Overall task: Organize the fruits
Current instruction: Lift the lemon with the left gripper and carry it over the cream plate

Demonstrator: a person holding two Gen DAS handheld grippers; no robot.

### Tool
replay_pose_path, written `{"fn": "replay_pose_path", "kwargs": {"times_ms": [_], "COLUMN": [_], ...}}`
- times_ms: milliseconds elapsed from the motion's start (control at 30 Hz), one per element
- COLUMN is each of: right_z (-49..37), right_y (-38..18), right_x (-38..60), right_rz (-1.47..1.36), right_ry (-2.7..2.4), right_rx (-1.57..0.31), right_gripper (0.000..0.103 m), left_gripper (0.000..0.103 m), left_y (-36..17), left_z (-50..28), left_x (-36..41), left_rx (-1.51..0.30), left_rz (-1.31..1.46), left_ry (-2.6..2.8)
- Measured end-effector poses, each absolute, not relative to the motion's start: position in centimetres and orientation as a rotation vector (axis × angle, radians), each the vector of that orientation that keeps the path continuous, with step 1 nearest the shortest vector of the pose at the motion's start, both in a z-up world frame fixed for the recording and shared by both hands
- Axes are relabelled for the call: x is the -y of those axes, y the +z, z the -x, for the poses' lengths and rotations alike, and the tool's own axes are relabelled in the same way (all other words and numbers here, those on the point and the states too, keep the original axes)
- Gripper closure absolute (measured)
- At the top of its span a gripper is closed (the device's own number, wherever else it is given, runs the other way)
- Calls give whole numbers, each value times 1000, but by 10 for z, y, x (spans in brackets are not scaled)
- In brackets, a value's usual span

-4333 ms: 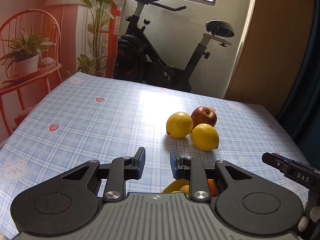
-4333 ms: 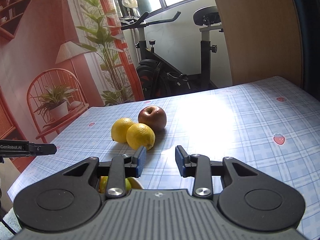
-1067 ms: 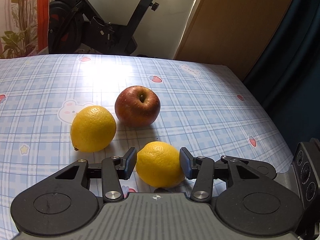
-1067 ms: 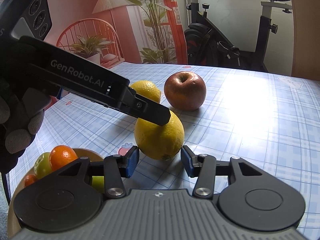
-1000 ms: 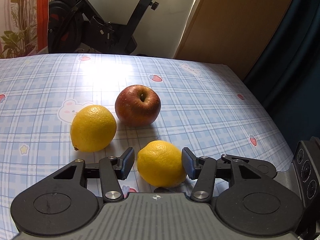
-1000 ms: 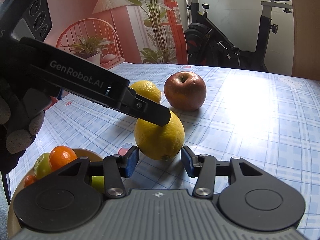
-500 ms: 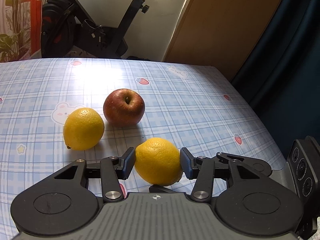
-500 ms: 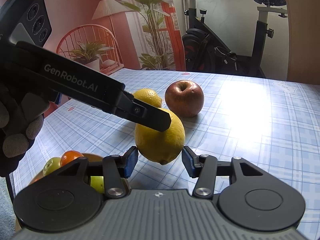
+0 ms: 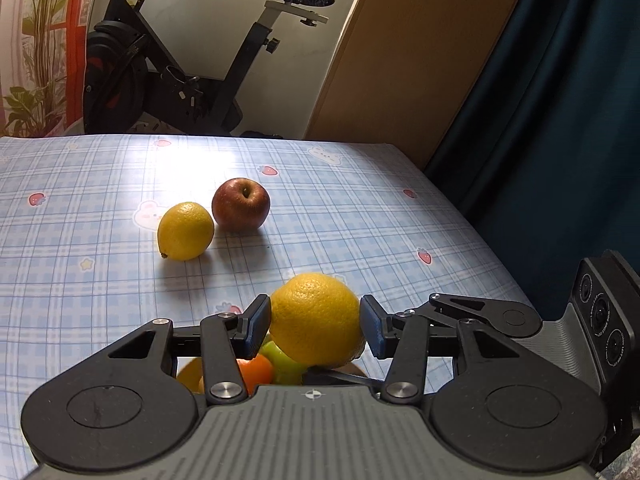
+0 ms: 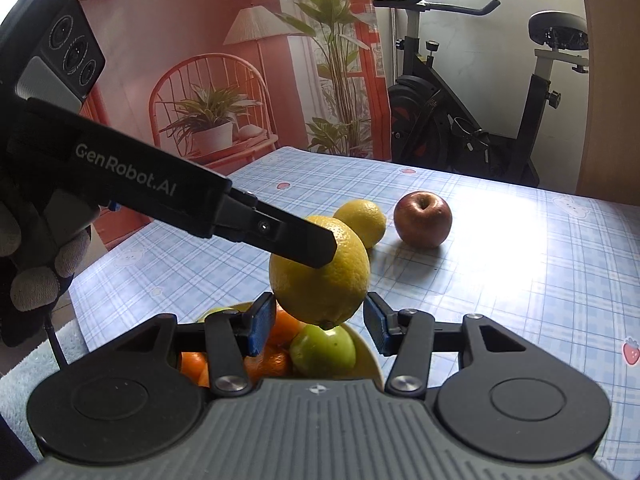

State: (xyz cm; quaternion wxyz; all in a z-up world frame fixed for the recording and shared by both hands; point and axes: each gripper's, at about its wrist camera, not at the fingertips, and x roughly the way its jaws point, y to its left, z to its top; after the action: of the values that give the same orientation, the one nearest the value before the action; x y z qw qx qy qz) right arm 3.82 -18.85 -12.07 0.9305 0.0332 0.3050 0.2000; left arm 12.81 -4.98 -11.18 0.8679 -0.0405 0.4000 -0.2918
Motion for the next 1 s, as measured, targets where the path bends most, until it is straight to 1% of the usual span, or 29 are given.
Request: {"fn": "replay_pose_path", "kwargs": {"times_ms": [200, 400, 700, 1000], "right_z": [-10, -3, -6, -11], "right_y": [-119, -130, -152, -159], "right_x": [162, 140, 123, 121], "right_rz": [-47, -41, -45, -56], "right_ry": [454, 511, 560, 593], "right_rx": [-673, -779, -895, -938], "right_gripper": [52, 52, 52, 53], "left_gripper": [51, 51, 51, 52], "left_y": [-117, -133, -153, -158], "left_z": [-93, -65, -59, -61], "left_x": [27, 9, -12, -11], "left_rx": [-863, -918, -1005, -1013], "left_rz": [109, 93, 119, 81], "left_ry": [-613, -577, -542, -543]}}
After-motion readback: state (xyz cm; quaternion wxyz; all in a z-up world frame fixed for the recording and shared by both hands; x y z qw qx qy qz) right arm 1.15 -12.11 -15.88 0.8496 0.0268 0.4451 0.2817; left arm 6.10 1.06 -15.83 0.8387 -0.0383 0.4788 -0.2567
